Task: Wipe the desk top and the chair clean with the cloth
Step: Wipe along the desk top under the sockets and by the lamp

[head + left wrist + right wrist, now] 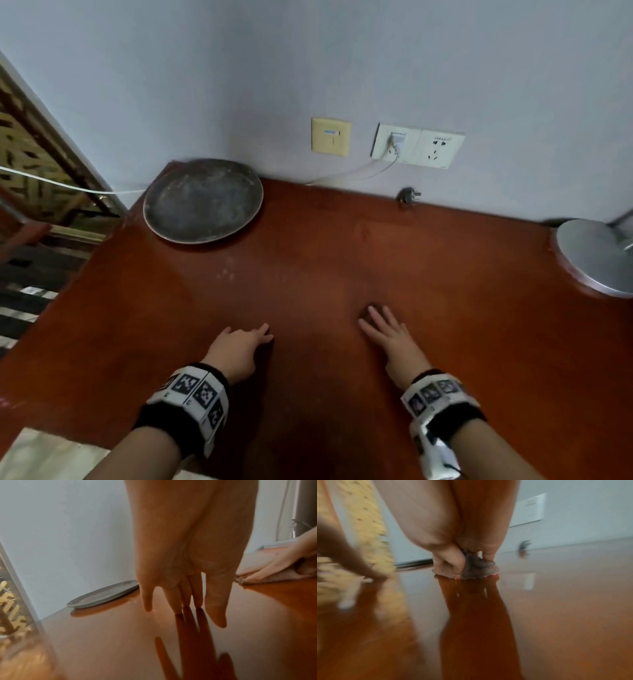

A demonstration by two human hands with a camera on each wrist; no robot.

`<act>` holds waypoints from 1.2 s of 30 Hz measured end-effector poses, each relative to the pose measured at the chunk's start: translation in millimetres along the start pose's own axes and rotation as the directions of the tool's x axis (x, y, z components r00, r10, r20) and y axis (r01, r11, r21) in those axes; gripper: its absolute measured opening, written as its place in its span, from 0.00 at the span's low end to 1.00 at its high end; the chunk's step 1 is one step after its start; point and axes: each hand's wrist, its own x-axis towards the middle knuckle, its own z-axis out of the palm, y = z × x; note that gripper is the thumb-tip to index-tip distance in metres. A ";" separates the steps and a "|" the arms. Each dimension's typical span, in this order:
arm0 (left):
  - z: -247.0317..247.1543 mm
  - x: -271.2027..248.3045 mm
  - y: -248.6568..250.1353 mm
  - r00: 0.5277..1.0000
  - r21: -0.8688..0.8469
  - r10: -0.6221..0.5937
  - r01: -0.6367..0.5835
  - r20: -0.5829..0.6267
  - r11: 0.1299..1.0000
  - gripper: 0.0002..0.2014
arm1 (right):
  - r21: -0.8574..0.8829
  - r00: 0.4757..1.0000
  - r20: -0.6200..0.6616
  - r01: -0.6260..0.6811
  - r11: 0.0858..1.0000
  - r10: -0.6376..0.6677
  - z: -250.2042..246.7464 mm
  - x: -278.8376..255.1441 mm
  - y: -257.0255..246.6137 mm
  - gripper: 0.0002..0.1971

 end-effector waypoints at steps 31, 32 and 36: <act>-34.7 3.1 -223.4 0.968 -0.187 -0.168 0.133 -0.186 0.973 0.35 | -0.070 0.788 0.233 0.598 0.799 -0.569 30.9 168.6 -304.4 0.36; -35.4 3.7 -223.9 0.969 -0.192 -0.164 0.128 -0.185 0.973 0.36 | -0.082 0.803 0.222 0.580 0.811 -0.552 21.4 173.5 -287.9 0.37; -33.6 1.8 -226.6 0.972 -0.209 -0.158 0.120 -0.173 0.971 0.39 | 0.011 0.993 -0.029 0.115 0.993 -0.114 -25.0 195.4 -210.4 0.40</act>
